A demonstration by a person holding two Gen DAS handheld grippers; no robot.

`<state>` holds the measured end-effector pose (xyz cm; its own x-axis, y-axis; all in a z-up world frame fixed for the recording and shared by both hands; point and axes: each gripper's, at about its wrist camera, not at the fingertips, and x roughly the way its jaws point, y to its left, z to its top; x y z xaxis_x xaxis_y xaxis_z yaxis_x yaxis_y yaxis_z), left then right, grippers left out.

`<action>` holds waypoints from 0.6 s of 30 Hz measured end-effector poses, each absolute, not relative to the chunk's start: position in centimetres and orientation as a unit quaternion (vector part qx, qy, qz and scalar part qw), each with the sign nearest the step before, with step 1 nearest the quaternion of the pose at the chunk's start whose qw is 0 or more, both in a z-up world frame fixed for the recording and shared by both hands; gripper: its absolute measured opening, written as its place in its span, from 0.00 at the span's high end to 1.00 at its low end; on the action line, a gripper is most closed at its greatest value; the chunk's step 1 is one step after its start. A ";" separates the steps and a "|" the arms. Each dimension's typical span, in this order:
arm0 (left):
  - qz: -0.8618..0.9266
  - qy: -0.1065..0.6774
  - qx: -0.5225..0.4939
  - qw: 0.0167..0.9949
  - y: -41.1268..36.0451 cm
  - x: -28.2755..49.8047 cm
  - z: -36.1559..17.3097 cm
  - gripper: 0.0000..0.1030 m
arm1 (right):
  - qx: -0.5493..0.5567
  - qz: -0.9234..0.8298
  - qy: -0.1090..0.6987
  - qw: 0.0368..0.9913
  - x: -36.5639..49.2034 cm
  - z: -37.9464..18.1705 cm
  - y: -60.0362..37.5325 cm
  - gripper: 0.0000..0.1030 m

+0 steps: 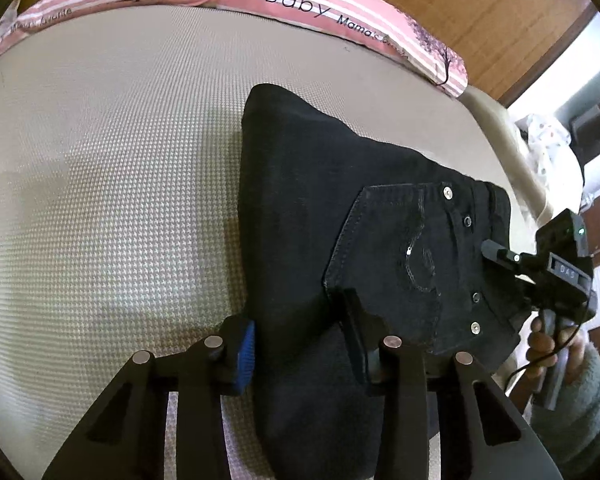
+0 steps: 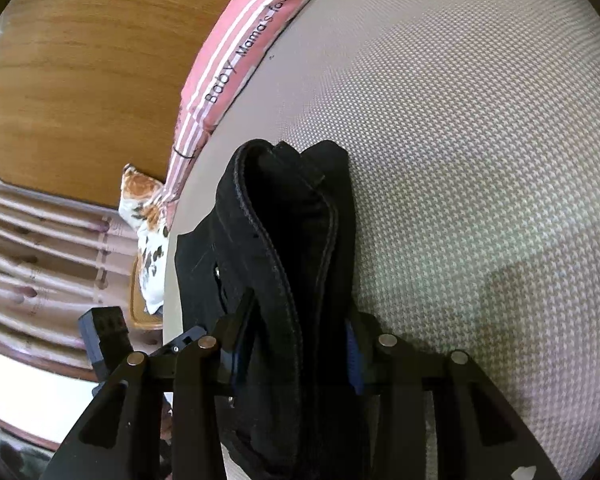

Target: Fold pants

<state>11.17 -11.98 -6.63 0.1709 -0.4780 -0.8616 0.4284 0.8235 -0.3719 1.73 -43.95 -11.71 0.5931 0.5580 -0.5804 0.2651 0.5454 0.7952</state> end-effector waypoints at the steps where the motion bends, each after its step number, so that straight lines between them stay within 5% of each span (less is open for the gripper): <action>1: -0.295 0.571 -0.016 0.766 -12.2 11.1 -6.5 0.64 | 0.462 0.089 0.440 0.765 1.7 -11.5 -43.7 0.67; 8: -0.286 0.560 0.020 0.777 -13.1 10.6 -5.9 0.71 | 0.453 0.062 0.426 0.780 1.3 -9.9 -42.6 0.78; 18: -0.291 0.537 0.011 0.791 -12.3 10.4 -4.4 0.86 | 0.427 0.063 0.416 0.800 1.6 -6.0 -40.0 0.80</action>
